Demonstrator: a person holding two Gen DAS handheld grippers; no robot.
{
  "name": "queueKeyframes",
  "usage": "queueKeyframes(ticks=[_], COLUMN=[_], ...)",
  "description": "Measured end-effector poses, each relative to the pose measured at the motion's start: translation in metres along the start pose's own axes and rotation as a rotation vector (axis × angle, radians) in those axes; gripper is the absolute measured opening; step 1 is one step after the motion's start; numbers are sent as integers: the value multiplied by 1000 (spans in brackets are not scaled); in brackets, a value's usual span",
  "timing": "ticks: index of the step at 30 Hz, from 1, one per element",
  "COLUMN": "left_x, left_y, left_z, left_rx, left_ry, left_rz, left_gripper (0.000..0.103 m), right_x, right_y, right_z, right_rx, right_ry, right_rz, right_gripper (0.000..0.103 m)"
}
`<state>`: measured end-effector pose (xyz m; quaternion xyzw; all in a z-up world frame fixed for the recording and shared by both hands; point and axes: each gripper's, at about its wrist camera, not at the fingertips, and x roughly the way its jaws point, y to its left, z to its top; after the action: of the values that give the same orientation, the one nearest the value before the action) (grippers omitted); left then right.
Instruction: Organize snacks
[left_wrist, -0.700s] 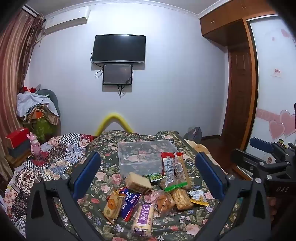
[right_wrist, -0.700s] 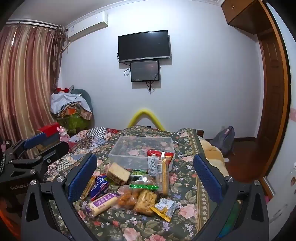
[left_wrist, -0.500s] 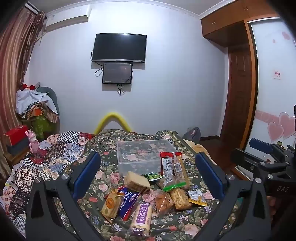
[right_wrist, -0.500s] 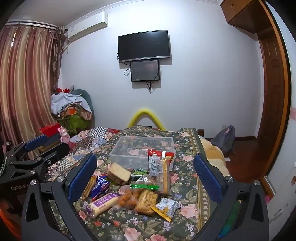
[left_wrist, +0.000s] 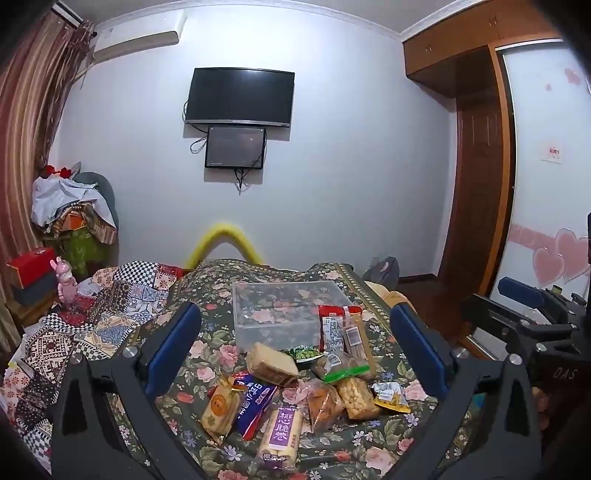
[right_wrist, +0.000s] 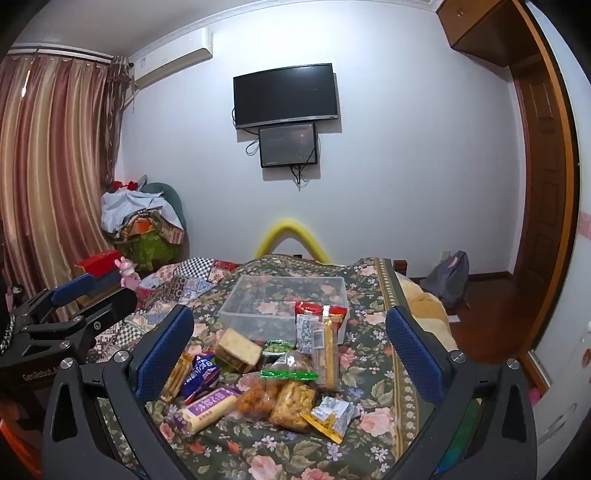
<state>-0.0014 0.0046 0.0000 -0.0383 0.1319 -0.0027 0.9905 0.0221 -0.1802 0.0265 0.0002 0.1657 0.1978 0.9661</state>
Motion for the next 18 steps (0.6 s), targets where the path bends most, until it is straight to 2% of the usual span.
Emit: queueKeyframes(ticks=[18], left_x=[-4], left_y=[-2], left_z=[2], left_rx=[9], left_ry=[-16], left_rz=[10], left_gripper=[103], right_x=[-5], right_y=[-1], right_z=[1], right_rx=[2], right_ry=[-33], right_rz=[-6], right_gripper=[103])
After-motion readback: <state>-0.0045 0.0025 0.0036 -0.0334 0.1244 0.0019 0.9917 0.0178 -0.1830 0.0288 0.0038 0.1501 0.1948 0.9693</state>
